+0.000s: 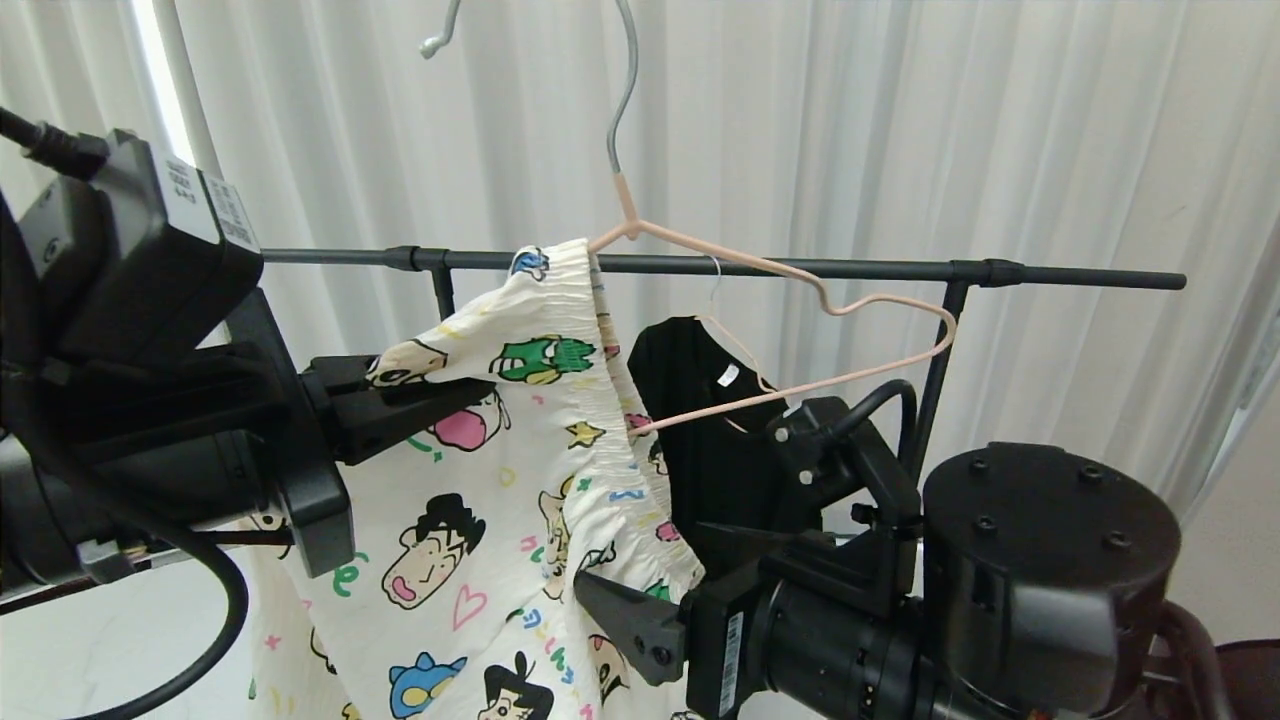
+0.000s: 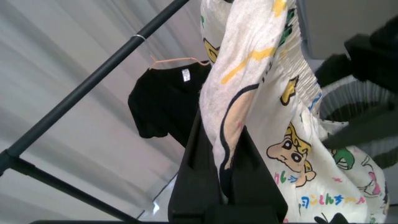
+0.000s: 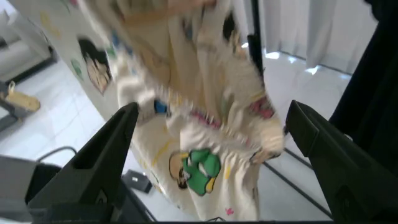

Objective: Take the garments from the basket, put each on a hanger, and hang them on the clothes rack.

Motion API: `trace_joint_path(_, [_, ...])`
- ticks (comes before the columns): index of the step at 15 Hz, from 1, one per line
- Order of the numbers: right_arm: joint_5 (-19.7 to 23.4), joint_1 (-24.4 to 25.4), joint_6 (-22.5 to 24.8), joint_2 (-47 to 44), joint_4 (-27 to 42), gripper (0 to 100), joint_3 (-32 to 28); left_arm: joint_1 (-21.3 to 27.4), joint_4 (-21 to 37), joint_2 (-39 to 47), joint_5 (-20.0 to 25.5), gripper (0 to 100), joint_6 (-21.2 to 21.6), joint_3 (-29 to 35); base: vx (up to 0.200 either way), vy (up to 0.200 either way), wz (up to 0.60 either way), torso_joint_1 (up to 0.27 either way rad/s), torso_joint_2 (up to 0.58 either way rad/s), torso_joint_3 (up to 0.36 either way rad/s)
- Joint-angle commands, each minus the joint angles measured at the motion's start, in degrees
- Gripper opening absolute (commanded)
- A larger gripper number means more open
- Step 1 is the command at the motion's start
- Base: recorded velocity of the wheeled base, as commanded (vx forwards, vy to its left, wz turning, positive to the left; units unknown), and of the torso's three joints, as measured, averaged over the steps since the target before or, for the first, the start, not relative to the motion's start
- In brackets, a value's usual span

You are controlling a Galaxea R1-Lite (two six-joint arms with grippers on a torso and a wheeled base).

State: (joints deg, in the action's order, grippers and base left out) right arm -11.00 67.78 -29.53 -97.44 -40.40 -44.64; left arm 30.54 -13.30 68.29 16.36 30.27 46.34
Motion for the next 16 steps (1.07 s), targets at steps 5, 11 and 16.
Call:
trace_joint_path(5, [-2.0,-4.4,0.3,5.0,0.0,100,6.8,-0.9,0.0,0.0,-1.0,0,-0.3,0.2,0.000,0.000,0.00,0.000,0.00,0.000])
trace_joint_path(11, [-1.7,-9.0,4.0,6.6,-0.2,100,6.0,-0.7,0.0,-0.1,-0.8,0,-0.4,0.2,0.000,0.000,0.00,0.000,0.00,0.000])
trace_joint_path(16, [-1.6,-7.4,5.3,1.6,-0.3,100,0.1,-0.1,0.0,-0.4,-0.4,0,-0.4,0.3,0.000,0.000,0.00,0.000,0.00,0.000])
